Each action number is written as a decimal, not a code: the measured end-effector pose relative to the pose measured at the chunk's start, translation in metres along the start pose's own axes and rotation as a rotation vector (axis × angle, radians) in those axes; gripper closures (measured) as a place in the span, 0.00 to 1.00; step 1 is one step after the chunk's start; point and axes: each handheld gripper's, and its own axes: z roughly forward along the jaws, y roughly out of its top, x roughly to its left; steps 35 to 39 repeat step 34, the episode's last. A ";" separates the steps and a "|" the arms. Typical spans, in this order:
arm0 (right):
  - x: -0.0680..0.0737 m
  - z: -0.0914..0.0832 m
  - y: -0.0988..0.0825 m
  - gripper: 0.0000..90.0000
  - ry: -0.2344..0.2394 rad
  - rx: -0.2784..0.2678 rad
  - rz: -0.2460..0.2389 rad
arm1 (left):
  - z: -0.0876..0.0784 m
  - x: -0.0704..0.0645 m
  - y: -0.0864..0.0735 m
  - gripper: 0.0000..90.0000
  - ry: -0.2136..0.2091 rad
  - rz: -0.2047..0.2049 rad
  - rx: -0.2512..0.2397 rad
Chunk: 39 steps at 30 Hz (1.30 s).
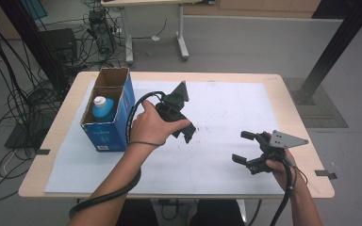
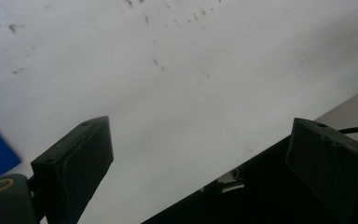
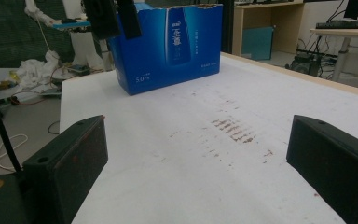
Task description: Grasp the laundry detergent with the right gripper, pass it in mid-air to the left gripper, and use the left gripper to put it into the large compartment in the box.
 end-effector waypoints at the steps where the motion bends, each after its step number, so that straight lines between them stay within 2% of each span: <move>1: 0.000 0.000 0.000 0.05 0.001 0.000 0.000 | 0.004 0.001 0.000 0.08 -0.002 0.002 0.008; 4: 0.000 0.000 0.000 0.05 -0.002 0.001 -0.001 | 0.013 0.001 -0.001 0.08 0.000 -0.002 0.012; 8: 0.001 0.001 0.000 0.05 0.002 0.004 0.002 | 0.026 0.000 -0.003 0.08 0.023 -0.017 0.014; 11: 0.000 0.002 -0.001 0.05 0.004 0.002 0.003 | 0.037 0.002 -0.003 0.08 0.016 -0.022 0.023; 15: 0.000 0.003 -0.001 0.05 0.009 0.005 0.004 | 0.050 0.000 -0.002 0.08 0.048 -0.025 0.044; 19: 0.000 0.003 -0.002 0.05 0.006 0.005 0.005 | 0.057 0.006 -0.005 0.08 0.032 -0.037 0.045; 28: 0.001 0.004 0.000 0.05 0.002 0.005 0.000 | 0.060 0.011 -0.005 0.08 0.013 -0.038 0.051; 39: 0.002 0.004 0.000 0.05 0.001 0.001 -0.001 | 0.059 0.012 -0.008 0.08 0.011 -0.044 0.046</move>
